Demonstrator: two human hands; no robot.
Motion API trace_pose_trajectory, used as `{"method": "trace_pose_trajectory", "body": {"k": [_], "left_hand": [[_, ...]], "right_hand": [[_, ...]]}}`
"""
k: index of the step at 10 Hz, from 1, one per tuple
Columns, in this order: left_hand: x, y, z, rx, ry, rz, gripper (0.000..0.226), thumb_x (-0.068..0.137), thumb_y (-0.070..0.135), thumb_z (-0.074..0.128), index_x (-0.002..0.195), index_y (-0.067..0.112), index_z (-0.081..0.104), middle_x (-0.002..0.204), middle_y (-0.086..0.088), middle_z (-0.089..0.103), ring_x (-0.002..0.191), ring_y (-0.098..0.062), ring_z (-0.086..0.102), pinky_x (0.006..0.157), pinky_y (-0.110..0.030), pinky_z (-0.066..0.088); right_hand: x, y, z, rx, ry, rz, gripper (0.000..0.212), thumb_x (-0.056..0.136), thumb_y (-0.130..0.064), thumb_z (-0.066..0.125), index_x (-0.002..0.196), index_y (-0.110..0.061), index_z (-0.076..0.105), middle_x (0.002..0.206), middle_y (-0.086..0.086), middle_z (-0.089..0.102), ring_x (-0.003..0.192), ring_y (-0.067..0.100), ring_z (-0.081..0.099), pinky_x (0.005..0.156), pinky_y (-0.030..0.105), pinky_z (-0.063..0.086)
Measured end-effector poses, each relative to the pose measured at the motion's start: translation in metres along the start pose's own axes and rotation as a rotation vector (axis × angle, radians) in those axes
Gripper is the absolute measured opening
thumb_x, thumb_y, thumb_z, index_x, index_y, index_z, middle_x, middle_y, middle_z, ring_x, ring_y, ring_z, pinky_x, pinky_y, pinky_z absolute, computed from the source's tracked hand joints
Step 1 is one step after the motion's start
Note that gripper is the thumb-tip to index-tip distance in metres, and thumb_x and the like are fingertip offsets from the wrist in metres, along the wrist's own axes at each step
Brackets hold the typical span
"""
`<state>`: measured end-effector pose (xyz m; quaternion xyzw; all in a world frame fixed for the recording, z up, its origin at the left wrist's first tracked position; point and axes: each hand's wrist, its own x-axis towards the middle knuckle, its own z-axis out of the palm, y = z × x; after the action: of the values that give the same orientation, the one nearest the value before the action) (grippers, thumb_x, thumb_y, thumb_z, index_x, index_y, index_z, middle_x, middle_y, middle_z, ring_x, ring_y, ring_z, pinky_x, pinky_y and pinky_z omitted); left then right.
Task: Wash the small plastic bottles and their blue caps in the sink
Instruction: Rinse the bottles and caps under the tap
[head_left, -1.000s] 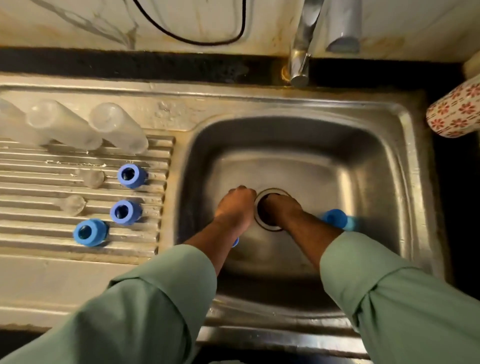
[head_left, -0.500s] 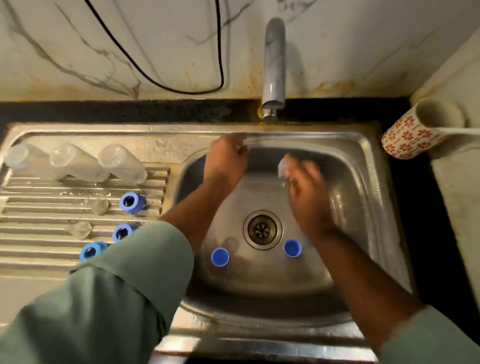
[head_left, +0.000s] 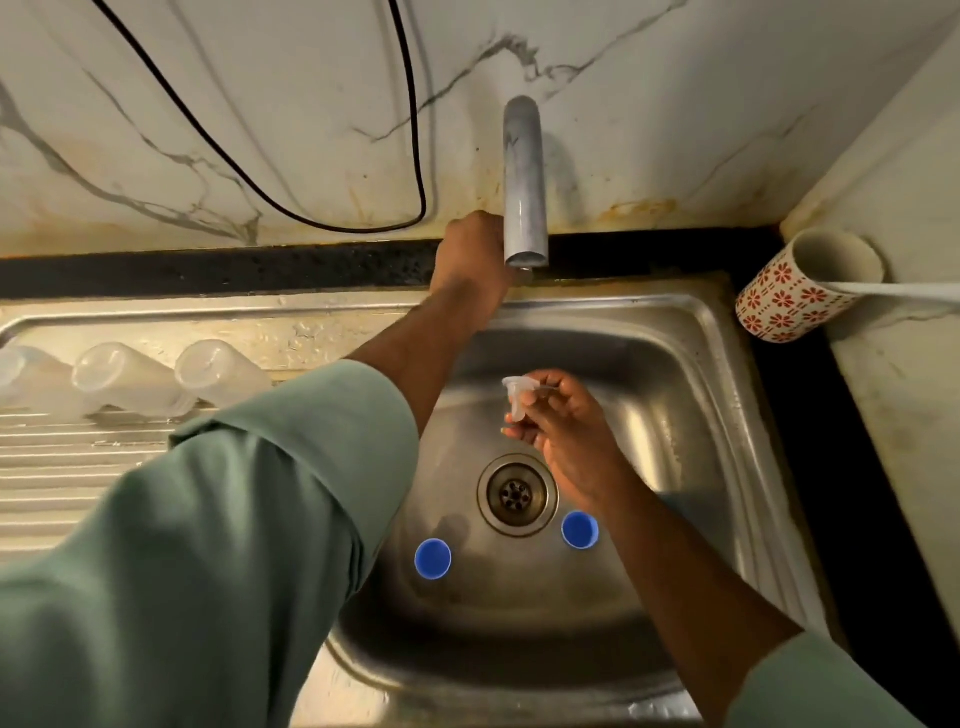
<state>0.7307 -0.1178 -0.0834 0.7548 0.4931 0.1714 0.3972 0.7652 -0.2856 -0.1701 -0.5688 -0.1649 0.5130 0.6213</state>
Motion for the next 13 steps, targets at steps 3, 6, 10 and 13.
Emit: {"method": "trace_pose_trajectory", "body": {"k": [3, 6, 10, 13], "left_hand": [[-0.018, 0.013, -0.005, -0.245, 0.09, -0.097, 0.023, 0.096, -0.005, 0.051, 0.11, 0.006, 0.064, 0.093, -0.015, 0.062, 0.104, -0.041, 0.06, 0.098, -0.045, 0.05], [-0.002, -0.006, -0.006, -0.161, 0.078, -0.172, 0.037, 0.088, 0.01, 0.072, 0.061, 0.028, 0.054, 0.062, 0.019, 0.051, 0.058, 0.006, 0.048, 0.07, -0.013, 0.045], [0.002, -0.013, -0.006, -0.116, 0.087, -0.09, 0.016, 0.089, 0.008, 0.071, 0.079, 0.021, 0.072, 0.063, 0.023, 0.051, 0.059, 0.008, 0.05, 0.051, 0.001, 0.036], [0.001, -0.013, -0.006, -0.132, 0.084, -0.099, 0.041, 0.09, 0.006, 0.069, 0.06, 0.031, 0.058, 0.064, 0.019, 0.056, 0.063, 0.004, 0.056, 0.051, -0.003, 0.04]], "right_hand": [[0.025, 0.0, 0.005, -0.503, 0.138, -0.232, 0.023, 0.08, -0.004, 0.076, 0.082, -0.024, 0.066, 0.084, -0.009, 0.07, 0.077, -0.002, 0.065, 0.068, 0.009, 0.05], [0.032, 0.025, 0.007, -0.859, 0.086, -0.276, 0.038, 0.081, -0.006, 0.076, 0.118, -0.007, 0.067, 0.111, 0.004, 0.061, 0.098, 0.014, 0.063, 0.082, 0.009, 0.047], [0.051, 0.033, 0.001, -0.267, 0.154, 0.077, 0.024, 0.083, 0.011, 0.065, 0.102, -0.004, 0.068, 0.091, 0.005, 0.069, 0.08, 0.016, 0.067, 0.066, 0.019, 0.057], [0.039, 0.048, 0.015, 0.527, 0.275, 0.38, 0.025, 0.09, 0.009, 0.054, 0.11, -0.002, 0.065, 0.093, 0.017, 0.068, 0.075, 0.02, 0.065, 0.065, 0.025, 0.058]]}}
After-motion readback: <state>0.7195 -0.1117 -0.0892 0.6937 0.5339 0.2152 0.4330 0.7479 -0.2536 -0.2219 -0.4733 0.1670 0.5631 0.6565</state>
